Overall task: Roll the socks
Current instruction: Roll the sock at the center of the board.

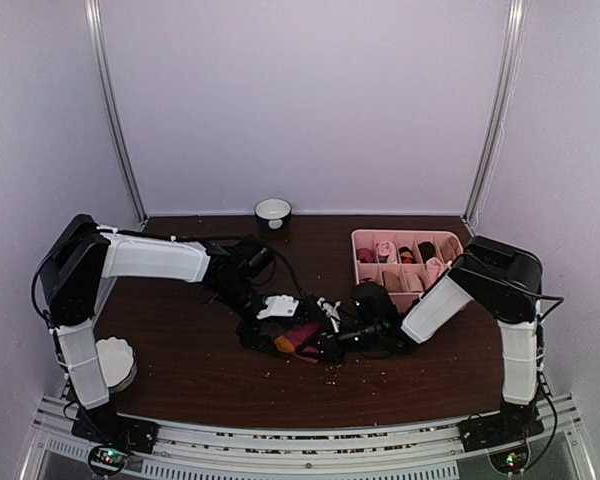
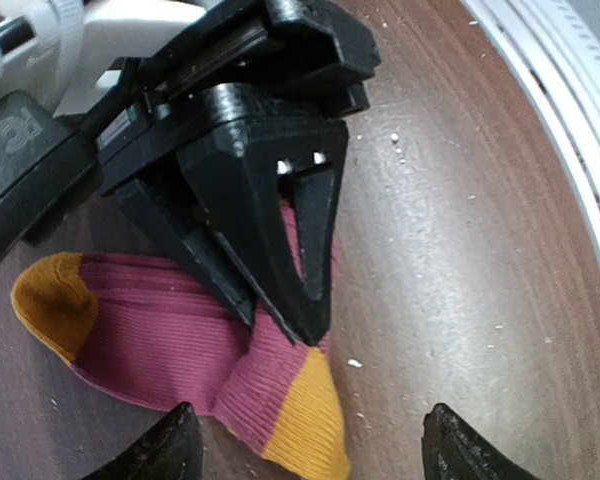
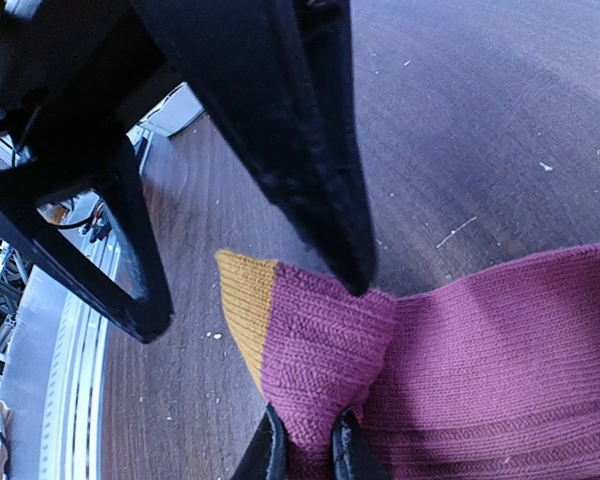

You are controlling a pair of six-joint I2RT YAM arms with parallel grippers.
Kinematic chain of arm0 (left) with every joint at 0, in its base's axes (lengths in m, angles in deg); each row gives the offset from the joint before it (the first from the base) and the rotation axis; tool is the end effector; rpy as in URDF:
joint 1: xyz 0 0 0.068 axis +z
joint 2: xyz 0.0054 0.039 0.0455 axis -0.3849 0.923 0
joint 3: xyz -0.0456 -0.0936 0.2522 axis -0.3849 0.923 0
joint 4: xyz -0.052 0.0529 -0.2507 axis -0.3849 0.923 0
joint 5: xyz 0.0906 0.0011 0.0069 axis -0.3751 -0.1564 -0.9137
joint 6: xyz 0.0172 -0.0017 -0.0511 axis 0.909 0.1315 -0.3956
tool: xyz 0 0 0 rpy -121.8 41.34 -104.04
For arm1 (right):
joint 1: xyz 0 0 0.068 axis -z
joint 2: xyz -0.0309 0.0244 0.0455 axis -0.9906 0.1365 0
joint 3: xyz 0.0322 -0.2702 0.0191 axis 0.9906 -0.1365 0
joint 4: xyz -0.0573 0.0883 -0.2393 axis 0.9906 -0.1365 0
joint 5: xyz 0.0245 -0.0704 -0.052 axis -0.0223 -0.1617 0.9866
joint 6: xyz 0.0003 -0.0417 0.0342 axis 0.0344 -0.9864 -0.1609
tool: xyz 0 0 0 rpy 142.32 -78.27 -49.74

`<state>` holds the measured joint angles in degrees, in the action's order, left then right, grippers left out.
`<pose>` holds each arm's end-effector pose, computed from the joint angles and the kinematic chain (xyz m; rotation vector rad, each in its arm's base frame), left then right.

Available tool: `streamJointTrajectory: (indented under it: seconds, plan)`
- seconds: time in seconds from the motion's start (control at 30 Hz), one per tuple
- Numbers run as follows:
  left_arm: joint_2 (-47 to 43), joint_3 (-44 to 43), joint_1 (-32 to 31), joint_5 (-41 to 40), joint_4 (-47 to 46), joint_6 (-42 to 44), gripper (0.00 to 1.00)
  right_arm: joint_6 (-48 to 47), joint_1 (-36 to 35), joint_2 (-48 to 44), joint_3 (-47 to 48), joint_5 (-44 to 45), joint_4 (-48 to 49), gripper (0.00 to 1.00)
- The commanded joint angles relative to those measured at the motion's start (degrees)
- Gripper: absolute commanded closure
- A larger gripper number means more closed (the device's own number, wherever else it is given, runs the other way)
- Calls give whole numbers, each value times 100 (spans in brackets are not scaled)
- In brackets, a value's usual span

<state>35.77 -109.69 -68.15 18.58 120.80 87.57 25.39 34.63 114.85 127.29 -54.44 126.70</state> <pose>0.2469 -0.2781 0.1693 2.0734 1.7284 -0.7520 0.2258 0.2840 0.0760 -1.0989 2.0266 1.4515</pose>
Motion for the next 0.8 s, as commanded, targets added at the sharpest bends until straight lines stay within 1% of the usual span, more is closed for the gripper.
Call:
streamJointTrajectory:
  seconds: [0.0,0.17,0.23,0.33,0.43,0.47,0.57,0.7,0.77]
  plan:
    - [179,57,-149,-271,-521,242,23,110,97,724,-506,259,-2022,88]
    - [280,202,-194,-542,-743,301,23,243,164,828,-524,77,-1788,88]
    - [291,243,-203,-584,-814,269,27,296,182,867,-523,18,-1720,87]
    - [379,244,-231,-676,-901,152,38,351,197,889,-508,-24,-1651,87]
    - [449,182,-230,-739,-932,-12,57,390,194,894,-521,-35,-1601,86]
    - [461,170,-230,-736,-932,-49,60,400,200,889,-507,-36,-1620,85]
    - [463,74,-230,-629,-824,-211,65,413,197,861,-462,-35,-1674,83]
    - [518,-161,-234,-164,-331,-397,76,447,209,753,-461,-6,-1615,80]
    - [614,-291,-225,61,-21,-540,82,531,217,638,-567,11,-1298,78]
